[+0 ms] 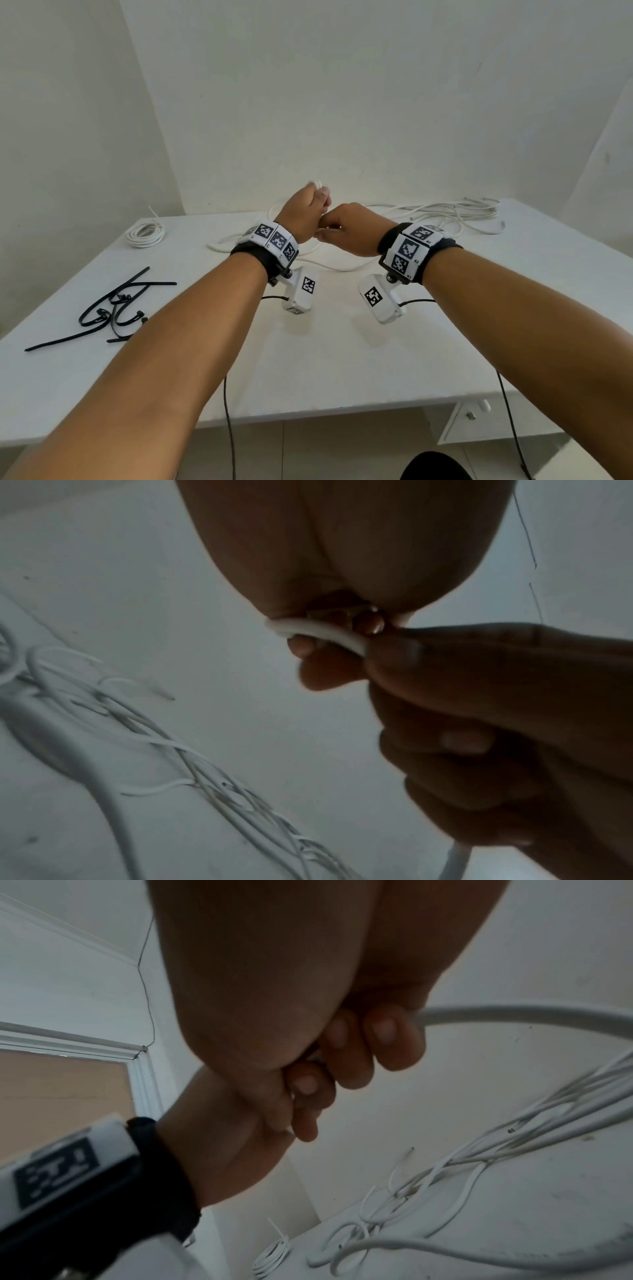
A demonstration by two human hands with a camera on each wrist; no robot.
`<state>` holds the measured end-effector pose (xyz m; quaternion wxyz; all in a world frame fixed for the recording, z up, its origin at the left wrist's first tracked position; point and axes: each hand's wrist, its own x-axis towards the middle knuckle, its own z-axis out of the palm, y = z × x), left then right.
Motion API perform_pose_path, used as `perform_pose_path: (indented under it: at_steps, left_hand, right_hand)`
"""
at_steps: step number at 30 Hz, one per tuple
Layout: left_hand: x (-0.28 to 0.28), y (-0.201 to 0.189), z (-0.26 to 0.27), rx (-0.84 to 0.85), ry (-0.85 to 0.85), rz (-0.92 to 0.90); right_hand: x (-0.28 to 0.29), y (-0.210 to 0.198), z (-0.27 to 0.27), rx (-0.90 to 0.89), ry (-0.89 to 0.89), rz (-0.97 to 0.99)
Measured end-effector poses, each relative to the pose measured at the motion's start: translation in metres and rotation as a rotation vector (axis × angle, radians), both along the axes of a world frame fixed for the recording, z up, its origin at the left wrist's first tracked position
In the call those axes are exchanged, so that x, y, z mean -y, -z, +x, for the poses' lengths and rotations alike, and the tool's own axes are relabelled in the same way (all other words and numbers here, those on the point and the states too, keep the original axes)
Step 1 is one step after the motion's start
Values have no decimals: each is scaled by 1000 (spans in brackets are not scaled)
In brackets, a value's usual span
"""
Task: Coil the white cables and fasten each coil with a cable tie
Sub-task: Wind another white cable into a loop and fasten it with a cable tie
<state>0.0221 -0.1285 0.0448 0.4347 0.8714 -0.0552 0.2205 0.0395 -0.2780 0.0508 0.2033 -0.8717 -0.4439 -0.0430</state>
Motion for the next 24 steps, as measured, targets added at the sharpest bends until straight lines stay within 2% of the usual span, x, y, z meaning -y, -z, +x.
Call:
perform_pose_path:
  at_steps: [5,10,12,15,20,24]
  left_hand:
    - [-8,6,4,-125,75,-9]
    - [-4,9,0,-224,122,124]
    - [-1,12,-1,-271,173,26]
    - [0,15,0,-267,189,-87]
    - [0,22,-7,-258,214,-47]
    - [-9,23,-9,-271,170,92]
  right_hand:
    - [12,-3,5,-2,39,72]
    - [19,-14,9,27,49,85]
    - [26,-20,12,26,49,107]
    - [35,-30,15,0,44,159]
    - [43,-44,24,-29,74,209]
    - [45,-49,31,-25,83,188]
